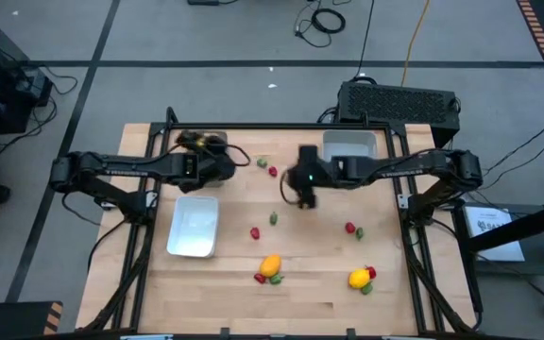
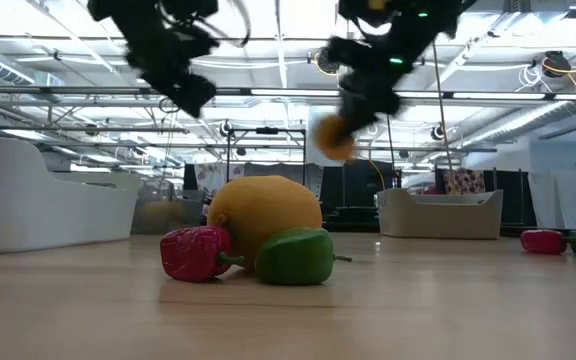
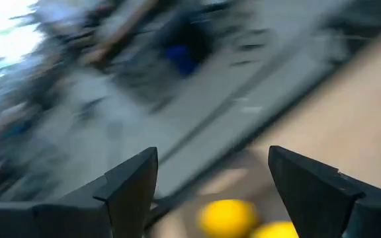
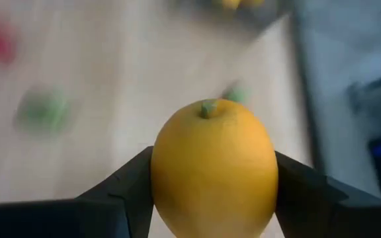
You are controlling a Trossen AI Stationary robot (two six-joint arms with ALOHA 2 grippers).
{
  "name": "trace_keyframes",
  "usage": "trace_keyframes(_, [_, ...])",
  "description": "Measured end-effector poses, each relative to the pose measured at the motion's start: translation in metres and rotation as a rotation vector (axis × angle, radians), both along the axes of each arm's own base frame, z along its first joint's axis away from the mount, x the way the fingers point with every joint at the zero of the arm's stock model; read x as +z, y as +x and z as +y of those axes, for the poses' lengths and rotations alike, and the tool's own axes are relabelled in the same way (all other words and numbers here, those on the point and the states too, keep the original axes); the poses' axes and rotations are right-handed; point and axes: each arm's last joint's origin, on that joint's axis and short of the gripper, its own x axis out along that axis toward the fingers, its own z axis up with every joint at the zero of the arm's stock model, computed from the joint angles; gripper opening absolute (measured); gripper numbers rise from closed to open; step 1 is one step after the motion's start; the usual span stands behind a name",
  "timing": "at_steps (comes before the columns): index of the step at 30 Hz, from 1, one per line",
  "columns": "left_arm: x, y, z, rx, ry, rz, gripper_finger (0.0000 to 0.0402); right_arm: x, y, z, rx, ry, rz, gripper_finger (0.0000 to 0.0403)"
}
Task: Sort produce into baskets
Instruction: Put the top right yellow lemon into the black bin
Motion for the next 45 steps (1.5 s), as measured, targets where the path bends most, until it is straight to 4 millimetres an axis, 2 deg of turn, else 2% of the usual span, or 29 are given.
trace_keyframes(4, [-0.006,-0.024,0.011,0.200,0.041,-0.004,0.0295,0.004,0.027,-0.018,0.010,0.017,-0.289,0.0231])
trace_keyframes(9, [-0.010,-0.050,0.026,0.397,0.032,-0.033,0.0295,-0.009,0.060,-0.040,0.022,0.136,-0.570,0.0231])
trace_keyframes(14, [-0.016,-0.062,0.034,0.493,0.035,-0.051,0.0295,-0.022,0.105,-0.060,-0.033,0.235,-0.648,0.0231])
trace_keyframes(20, [-0.027,-0.072,0.040,0.536,0.029,-0.005,0.0295,-0.044,0.164,-0.073,-0.034,0.254,-0.680,0.0231])
trace_keyframes(24, [-0.034,-0.079,0.044,0.571,0.033,0.033,0.0295,-0.057,0.191,-0.082,-0.060,0.295,-0.709,0.0231])
trace_keyframes(30, [-0.032,-0.090,0.058,0.644,0.084,0.080,0.0295,-0.065,0.216,-0.096,-0.107,0.342,-0.721,0.0231])
trace_keyframes(34, [-0.032,-0.096,0.065,0.684,0.064,0.105,0.0295,-0.072,0.225,-0.108,-0.212,0.350,-0.731,0.0232])
trace_keyframes(38, [-0.033,-0.099,0.068,0.694,0.044,0.141,0.0295,-0.076,0.227,-0.120,-0.266,0.323,-0.728,0.0248])
trace_keyframes(45, [-0.033,-0.099,0.069,0.677,0.033,0.193,0.0295,-0.072,0.220,-0.142,-0.309,0.328,-0.736,0.0303])
